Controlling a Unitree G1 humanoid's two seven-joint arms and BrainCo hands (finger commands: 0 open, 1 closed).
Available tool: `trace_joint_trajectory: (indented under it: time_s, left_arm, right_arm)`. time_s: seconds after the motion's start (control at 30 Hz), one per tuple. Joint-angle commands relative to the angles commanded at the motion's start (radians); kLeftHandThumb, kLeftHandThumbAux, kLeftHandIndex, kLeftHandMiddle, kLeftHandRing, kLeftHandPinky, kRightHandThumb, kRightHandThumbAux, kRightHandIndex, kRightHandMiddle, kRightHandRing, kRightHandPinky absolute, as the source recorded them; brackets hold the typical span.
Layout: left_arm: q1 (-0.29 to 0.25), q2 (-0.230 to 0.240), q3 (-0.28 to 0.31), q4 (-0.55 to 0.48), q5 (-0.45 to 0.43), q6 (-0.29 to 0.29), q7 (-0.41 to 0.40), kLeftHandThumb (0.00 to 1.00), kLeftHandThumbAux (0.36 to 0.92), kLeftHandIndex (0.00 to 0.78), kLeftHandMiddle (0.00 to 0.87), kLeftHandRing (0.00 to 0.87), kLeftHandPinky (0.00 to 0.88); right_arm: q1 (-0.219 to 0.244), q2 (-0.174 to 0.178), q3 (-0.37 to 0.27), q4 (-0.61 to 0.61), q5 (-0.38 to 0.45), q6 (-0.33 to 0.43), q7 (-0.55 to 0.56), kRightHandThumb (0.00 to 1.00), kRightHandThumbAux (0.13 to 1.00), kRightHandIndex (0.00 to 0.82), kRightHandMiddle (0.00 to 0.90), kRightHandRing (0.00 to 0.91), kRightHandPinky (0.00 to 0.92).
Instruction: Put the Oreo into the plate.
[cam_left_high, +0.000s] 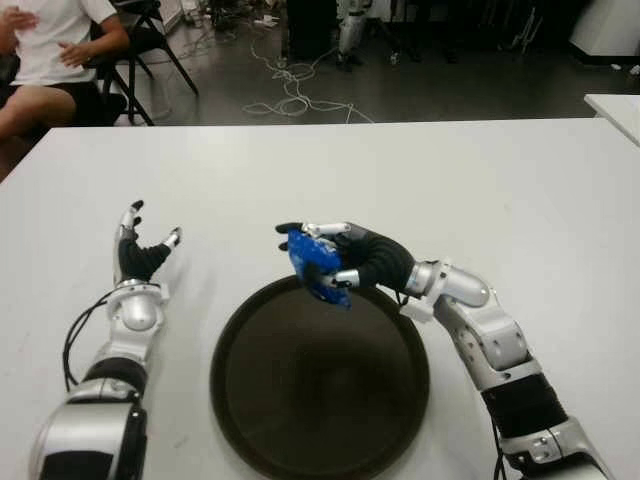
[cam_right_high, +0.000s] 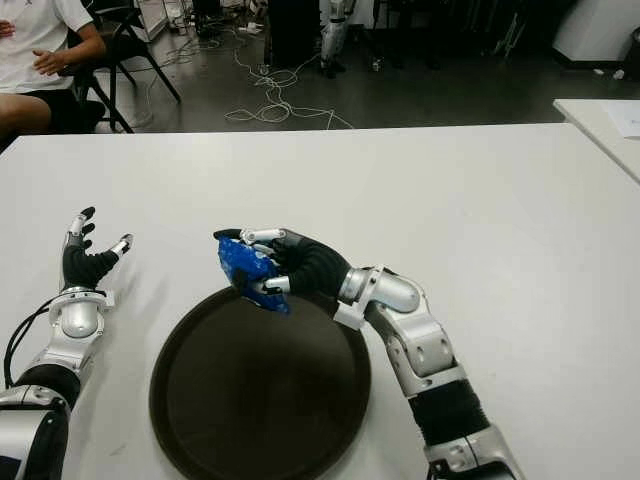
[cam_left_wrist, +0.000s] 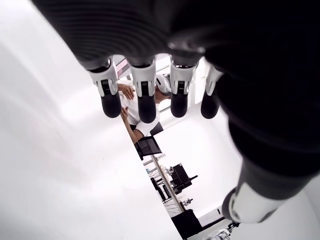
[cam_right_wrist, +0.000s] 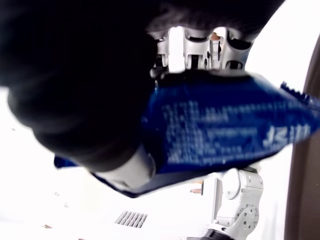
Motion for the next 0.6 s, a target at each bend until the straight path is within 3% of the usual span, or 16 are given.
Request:
trace_joint_trajectory:
  time_s: [0.6]
  left_arm:
    - [0.000, -0.001, 0.001, 0.002, 0.000, 0.007, 0.005, 0.000, 0.743, 0.068, 0.102, 0.075, 0.059]
  right_arm:
    - [-0.012, -0.005, 0.012, 0.033, -0.023, -0.040, 0.017, 0.000, 0.886, 0.096, 0.089, 0.061, 0.056]
